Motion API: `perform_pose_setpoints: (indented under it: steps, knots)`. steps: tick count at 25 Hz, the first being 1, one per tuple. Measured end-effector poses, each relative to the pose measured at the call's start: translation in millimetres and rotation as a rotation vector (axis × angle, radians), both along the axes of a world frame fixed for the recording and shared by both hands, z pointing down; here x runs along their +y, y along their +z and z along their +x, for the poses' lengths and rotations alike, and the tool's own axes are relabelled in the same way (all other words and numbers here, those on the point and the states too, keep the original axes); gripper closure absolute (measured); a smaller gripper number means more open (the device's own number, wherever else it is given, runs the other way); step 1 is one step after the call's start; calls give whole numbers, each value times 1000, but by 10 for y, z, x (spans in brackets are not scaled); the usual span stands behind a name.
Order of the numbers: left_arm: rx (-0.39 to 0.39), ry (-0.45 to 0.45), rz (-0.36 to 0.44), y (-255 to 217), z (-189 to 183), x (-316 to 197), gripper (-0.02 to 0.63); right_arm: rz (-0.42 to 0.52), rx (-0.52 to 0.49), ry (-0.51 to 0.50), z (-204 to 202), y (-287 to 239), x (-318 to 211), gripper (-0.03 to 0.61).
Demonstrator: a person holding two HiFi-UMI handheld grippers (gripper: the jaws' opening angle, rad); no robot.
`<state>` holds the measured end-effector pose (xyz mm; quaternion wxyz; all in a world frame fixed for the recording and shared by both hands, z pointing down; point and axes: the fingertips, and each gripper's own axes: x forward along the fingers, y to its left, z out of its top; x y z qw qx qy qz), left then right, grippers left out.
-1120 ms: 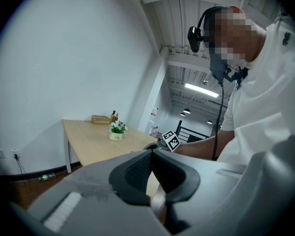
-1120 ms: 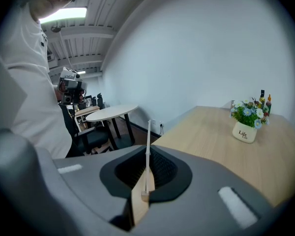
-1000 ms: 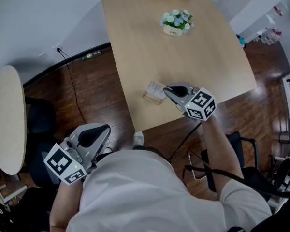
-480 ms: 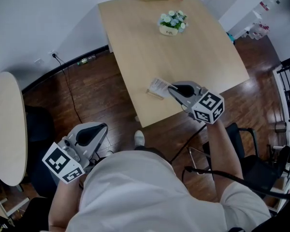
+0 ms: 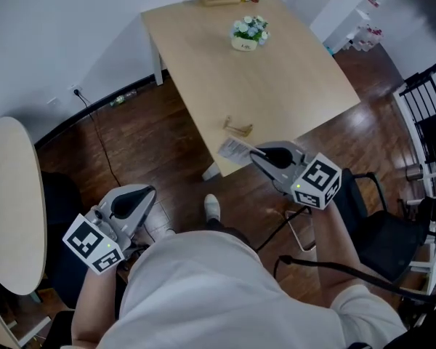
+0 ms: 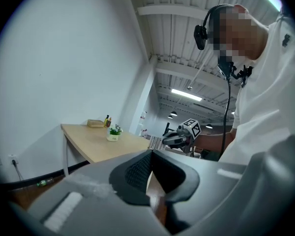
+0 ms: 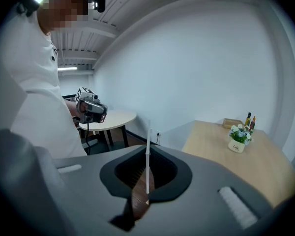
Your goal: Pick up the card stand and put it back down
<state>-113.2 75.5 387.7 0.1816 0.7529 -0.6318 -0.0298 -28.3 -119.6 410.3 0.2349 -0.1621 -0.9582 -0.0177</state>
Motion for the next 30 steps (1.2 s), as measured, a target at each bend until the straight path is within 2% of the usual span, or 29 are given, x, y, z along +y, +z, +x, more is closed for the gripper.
perform_pose_setpoints:
  steps: [9,16,21,26,30]
  knots:
    - [2,61,-7,80,76,642,612,-9,3,18,351,-202,1044,558]
    - [-5,93,3,141,146,913,612,-16,-3,10,525,-295,1668,558]
    - [-15,92,12,174,158,1024,612,-14,-9,10,604,-331,1944,558]
    - [-31,104,10,179,148,1064,612,14,-32,-36,613,-398,2104,558]
    - [-73,113,-4,182,159,1065,614,14,-40,-29,607,-431,2118,558]
